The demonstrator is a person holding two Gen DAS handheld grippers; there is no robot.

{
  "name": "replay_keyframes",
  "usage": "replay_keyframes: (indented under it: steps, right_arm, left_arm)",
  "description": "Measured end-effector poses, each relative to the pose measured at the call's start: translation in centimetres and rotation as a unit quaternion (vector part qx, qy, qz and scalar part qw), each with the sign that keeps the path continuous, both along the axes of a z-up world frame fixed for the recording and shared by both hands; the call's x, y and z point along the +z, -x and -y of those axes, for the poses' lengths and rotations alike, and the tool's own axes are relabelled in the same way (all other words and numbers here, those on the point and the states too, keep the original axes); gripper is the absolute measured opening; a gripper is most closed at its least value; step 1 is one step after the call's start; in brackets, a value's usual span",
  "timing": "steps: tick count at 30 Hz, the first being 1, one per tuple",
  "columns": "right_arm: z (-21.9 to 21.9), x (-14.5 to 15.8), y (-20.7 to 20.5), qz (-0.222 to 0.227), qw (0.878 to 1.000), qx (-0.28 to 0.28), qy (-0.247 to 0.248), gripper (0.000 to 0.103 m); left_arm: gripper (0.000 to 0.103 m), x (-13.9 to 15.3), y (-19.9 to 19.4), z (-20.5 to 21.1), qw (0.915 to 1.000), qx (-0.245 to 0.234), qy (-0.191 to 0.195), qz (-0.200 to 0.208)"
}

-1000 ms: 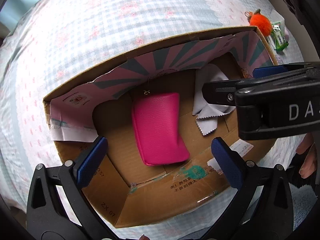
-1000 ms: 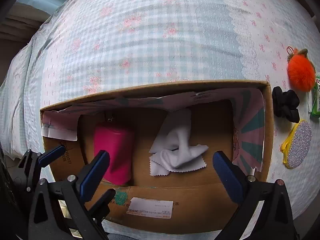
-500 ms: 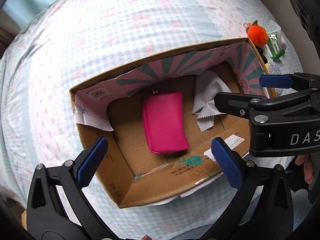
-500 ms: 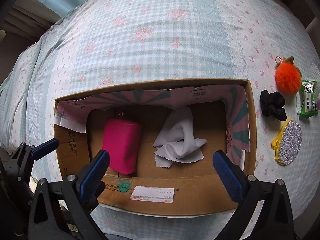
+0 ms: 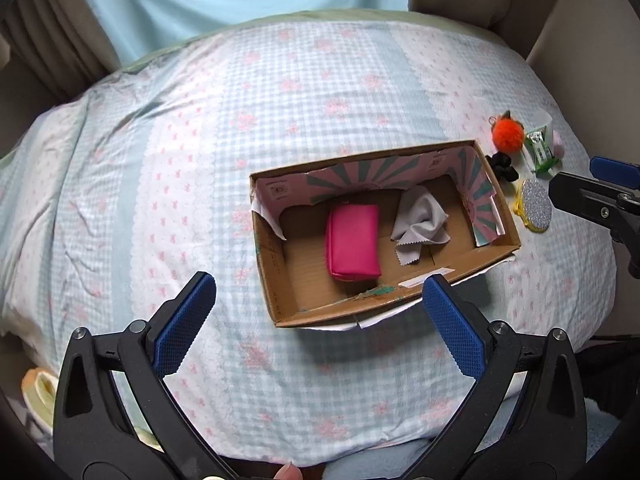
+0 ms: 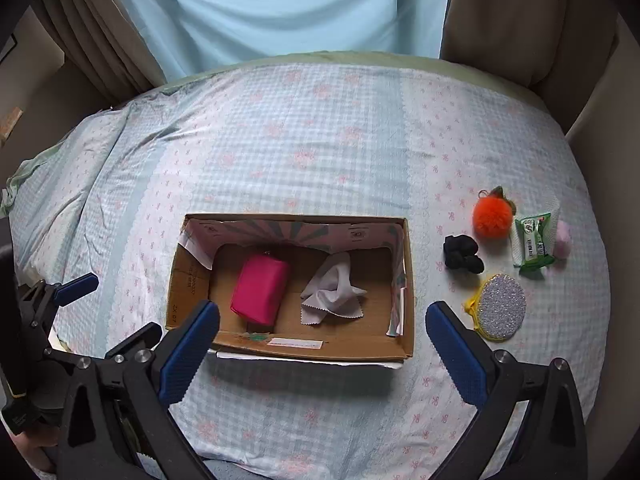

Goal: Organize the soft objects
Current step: 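Lift both tools away from the box toward the remaining items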

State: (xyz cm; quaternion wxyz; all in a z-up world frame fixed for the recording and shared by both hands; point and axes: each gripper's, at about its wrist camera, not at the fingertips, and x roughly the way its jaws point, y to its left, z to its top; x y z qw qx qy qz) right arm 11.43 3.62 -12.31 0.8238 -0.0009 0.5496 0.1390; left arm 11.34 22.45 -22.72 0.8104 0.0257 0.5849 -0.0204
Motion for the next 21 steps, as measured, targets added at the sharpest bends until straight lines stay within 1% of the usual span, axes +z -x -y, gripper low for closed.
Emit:
replay_keyframes:
  steps: [3, 6, 8, 9, 11, 16, 21]
  right_arm:
    - [1.4, 2.3, 2.1, 0.020, 1.000, -0.008, -0.013, 0.103]
    - [2.5, 3.4, 3.9, 0.035, 0.999, -0.017, -0.003, 0.103]
    - [3.9, 3.7, 4.8, 0.029, 0.999, -0.028, -0.028, 0.103]
    - [4.8, 3.9, 5.3, 0.028, 0.998, -0.037, -0.041, 0.103]
    - [6.7, 4.3, 6.0, 0.036, 0.997, -0.051, -0.048, 0.103]
    - [11.7, 5.1, 7.2, 0.061, 0.994, -0.081, -0.035, 0.103]
    - [17.0, 5.6, 7.5, 0.088, 0.991, -0.097, -0.008, 0.103]
  left_arm:
    - [0.103, 2.9, 2.1, 0.2, 0.9992, 0.016, -0.005, 0.036]
    - [0.103, 5.6, 4.0, 1.0, 0.9970, 0.025, -0.013, 0.073]
    - [0.103, 7.0, 5.0, 1.8, 0.9952, 0.029, -0.020, 0.092]
    - [0.103, 7.7, 5.3, 2.3, 0.9943, 0.029, -0.018, 0.101]
    - [0.103, 8.9, 6.0, 3.2, 0.9922, 0.032, -0.011, 0.120]
    - [0.103, 10.6, 6.3, 7.0, 0.9890, 0.034, 0.003, 0.144]
    - [0.103, 11.2, 5.6, 11.8, 0.9873, 0.028, 0.034, 0.153]
